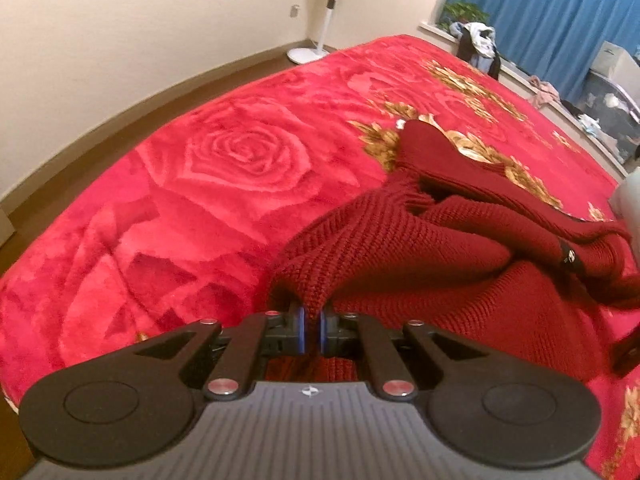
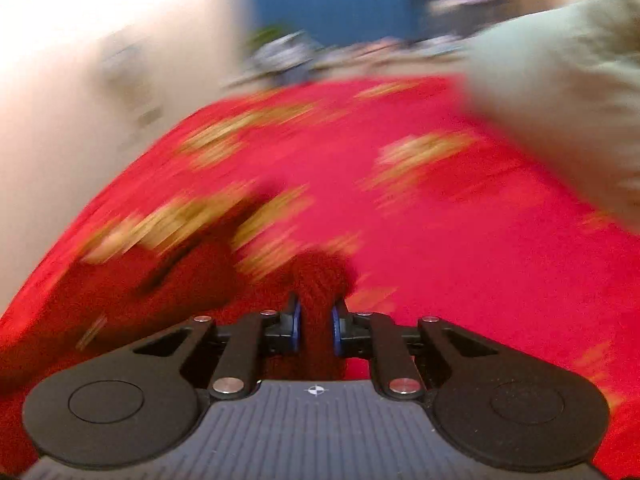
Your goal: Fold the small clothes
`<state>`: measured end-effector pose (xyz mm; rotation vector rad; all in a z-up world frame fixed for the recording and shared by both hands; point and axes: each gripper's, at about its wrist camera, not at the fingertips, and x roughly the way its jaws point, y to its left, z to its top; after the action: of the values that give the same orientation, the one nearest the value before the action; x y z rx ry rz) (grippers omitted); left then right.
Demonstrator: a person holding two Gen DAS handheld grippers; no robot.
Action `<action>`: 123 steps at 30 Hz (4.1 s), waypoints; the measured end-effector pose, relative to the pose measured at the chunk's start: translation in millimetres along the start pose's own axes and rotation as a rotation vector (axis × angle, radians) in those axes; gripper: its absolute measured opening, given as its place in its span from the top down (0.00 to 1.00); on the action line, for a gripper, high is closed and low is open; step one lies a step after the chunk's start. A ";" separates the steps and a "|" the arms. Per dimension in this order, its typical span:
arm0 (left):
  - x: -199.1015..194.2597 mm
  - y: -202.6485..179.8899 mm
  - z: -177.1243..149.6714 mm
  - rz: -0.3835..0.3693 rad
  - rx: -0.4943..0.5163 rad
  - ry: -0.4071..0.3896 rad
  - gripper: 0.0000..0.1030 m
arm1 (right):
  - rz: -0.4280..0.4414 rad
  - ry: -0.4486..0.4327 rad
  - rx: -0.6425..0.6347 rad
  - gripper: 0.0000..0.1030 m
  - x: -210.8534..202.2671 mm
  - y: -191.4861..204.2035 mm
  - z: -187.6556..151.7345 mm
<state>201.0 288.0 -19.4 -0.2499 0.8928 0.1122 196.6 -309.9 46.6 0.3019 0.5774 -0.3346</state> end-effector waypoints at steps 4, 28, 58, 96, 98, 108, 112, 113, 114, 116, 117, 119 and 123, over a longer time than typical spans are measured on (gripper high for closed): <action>4.6 -1.5 -1.0 -0.054 0.000 0.042 0.93 | -0.079 -0.133 0.055 0.81 -16.2 -19.1 19.2; 17.4 0.1 -16.6 -0.116 0.001 0.122 0.92 | 0.331 0.211 -0.173 0.93 2.0 99.9 -132.4; -33.4 4.4 -95.3 -0.299 -0.099 0.253 0.51 | 0.216 0.373 -0.047 0.55 -68.3 -101.5 -163.0; -41.2 -83.0 -75.0 -0.334 0.103 0.088 0.92 | 0.176 0.311 -0.068 0.67 -62.2 -87.4 -165.9; -70.6 -110.3 -66.6 -0.563 0.185 -0.061 0.76 | 0.155 0.326 -0.121 0.67 -61.1 -80.5 -172.1; -29.3 -76.1 -62.5 -0.405 0.002 0.112 0.75 | 0.136 0.332 -0.132 0.62 -64.7 -84.1 -175.8; -29.0 -42.4 -70.2 -0.370 -0.026 0.159 0.75 | 0.126 0.336 -0.172 0.62 -63.4 -77.0 -177.5; -31.4 -34.5 -71.2 -0.371 -0.024 0.146 0.75 | 0.121 0.335 -0.189 0.62 -63.2 -74.9 -178.0; -34.7 -26.7 -72.5 -0.360 -0.017 0.132 0.74 | 0.117 0.332 -0.209 0.62 -63.6 -72.6 -178.5; -39.3 -10.7 -75.9 -0.322 -0.019 0.136 0.73 | 0.113 0.330 -0.234 0.62 -63.3 -70.8 -178.6; -38.3 -5.7 -77.9 -0.294 -0.018 0.158 0.73 | 0.111 0.329 -0.245 0.62 -63.7 -69.8 -178.8; -27.5 1.9 -85.6 -0.209 0.002 0.231 0.73 | 0.109 0.330 -0.251 0.62 -63.5 -69.2 -178.4; -16.8 -10.1 -91.3 -0.266 0.059 0.287 0.72 | 0.107 0.341 -0.247 0.62 -61.9 -68.2 -177.5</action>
<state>123.5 254.5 -59.4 -0.3325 1.1371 -0.2011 36.4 -292.4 -71.7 0.1504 0.9251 -0.1051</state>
